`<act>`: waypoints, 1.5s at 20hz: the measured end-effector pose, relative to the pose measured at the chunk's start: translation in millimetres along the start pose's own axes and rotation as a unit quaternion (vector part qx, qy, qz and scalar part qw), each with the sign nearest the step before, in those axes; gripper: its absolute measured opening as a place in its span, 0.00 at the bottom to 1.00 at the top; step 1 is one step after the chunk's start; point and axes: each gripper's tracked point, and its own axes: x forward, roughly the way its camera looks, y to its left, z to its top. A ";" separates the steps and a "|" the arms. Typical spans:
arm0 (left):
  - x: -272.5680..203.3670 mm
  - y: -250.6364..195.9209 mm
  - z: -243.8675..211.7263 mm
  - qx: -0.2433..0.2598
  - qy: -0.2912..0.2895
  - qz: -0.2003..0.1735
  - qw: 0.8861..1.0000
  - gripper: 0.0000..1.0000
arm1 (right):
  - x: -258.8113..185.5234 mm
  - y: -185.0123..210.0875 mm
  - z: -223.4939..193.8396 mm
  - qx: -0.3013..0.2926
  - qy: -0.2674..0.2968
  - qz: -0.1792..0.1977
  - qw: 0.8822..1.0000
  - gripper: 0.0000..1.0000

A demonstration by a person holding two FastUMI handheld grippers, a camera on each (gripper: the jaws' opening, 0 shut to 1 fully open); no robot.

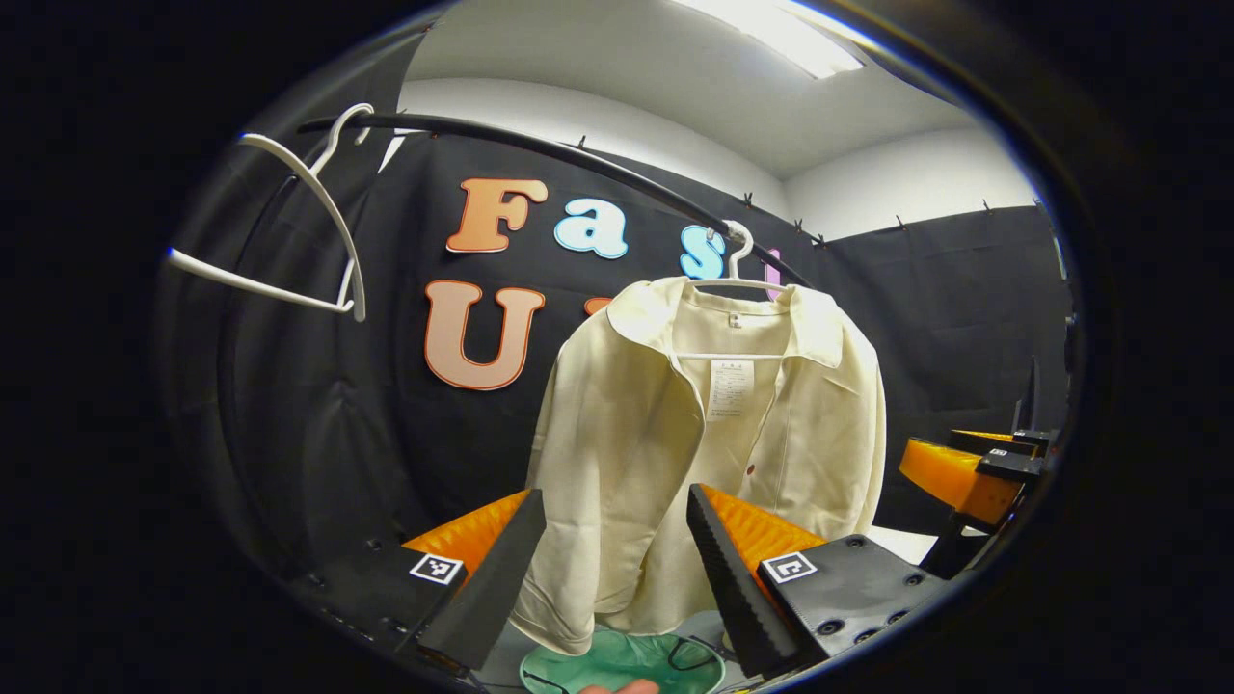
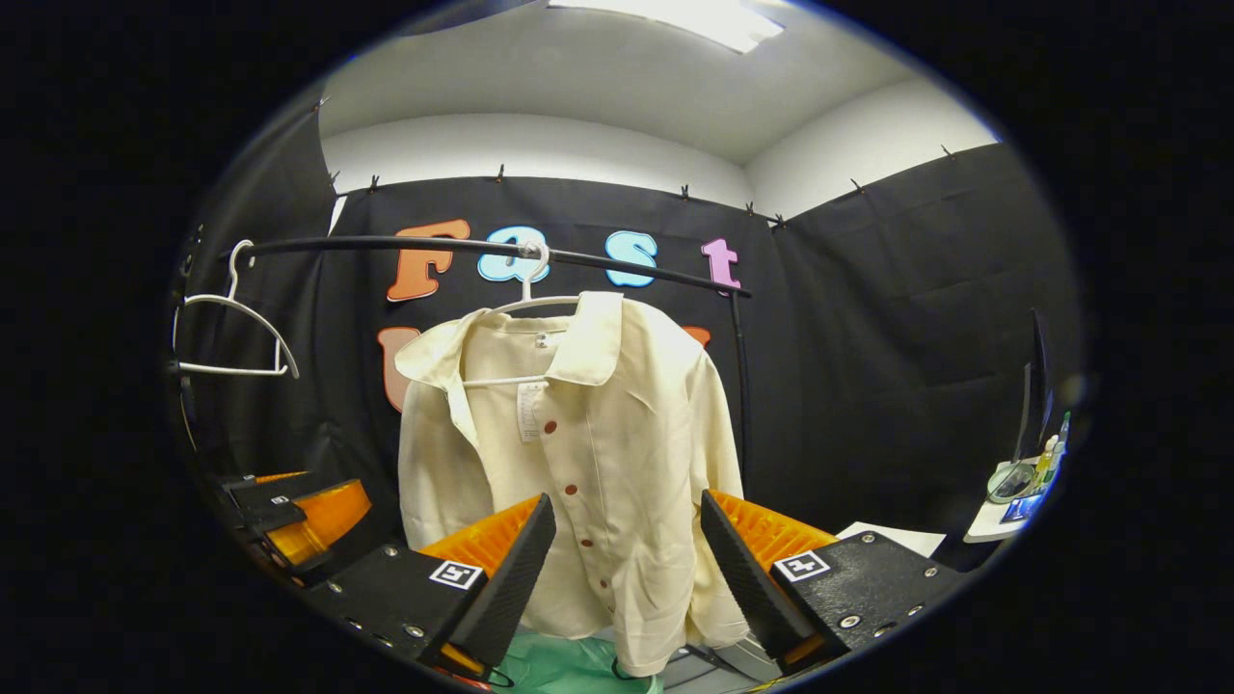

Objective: Grasp the clothes on the hanger with both hands and then place them into the laundry hamper below.

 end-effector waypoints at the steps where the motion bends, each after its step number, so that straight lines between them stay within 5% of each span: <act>1: 0.0 2.8 0.6 -0.002 0.000 0.001 1.000 0.96 | 6.6 2.8 -2.2 0.000 -0.001 0.002 1.000 0.94; 10: -9.8 29.3 10.0 0.003 -0.009 0.031 0.999 0.96 | 119.3 64.5 -24.9 0.021 0.019 0.012 1.000 0.94; 15: -16.2 43.4 7.6 0.004 -0.006 0.042 0.999 0.96 | 176.0 63.3 -29.3 0.007 0.004 -0.061 0.998 0.94; 20: -15.4 52.9 2.1 -0.008 -0.004 0.053 0.999 0.96 | 198.9 18.2 -18.1 -0.016 -0.018 -0.156 0.987 0.94; 22: -9.4 52.6 2.4 -0.011 -0.007 0.051 0.999 0.96 | 197.2 13.4 -14.5 -0.004 -0.027 -0.136 0.990 0.87; 23: -4.9 49.2 1.6 -0.014 -0.007 0.045 0.999 0.96 | 193.3 4.6 -14.3 -0.004 -0.022 -0.137 0.990 0.76; 24: 0.2 43.2 -0.6 -0.018 -0.007 0.038 0.999 0.96 | 190.4 -2.0 -11.4 -0.006 -0.018 -0.129 0.991 0.64; 25: 7.2 36.5 -0.6 -0.024 -0.008 0.027 0.999 0.96 | 186.5 -5.6 -8.0 -0.011 -0.015 -0.118 0.993 0.36; 27: 26.1 18.1 -3.4 -0.038 -0.005 -0.002 0.999 1.00 | 178.0 -8.9 1.9 -0.021 -0.016 -0.095 0.995 0.10; 30: 59.3 -19.1 -10.5 -0.061 0.003 -0.048 0.997 0.97 | 158.7 -6.3 14.3 -0.019 -0.016 -0.040 0.999 0.01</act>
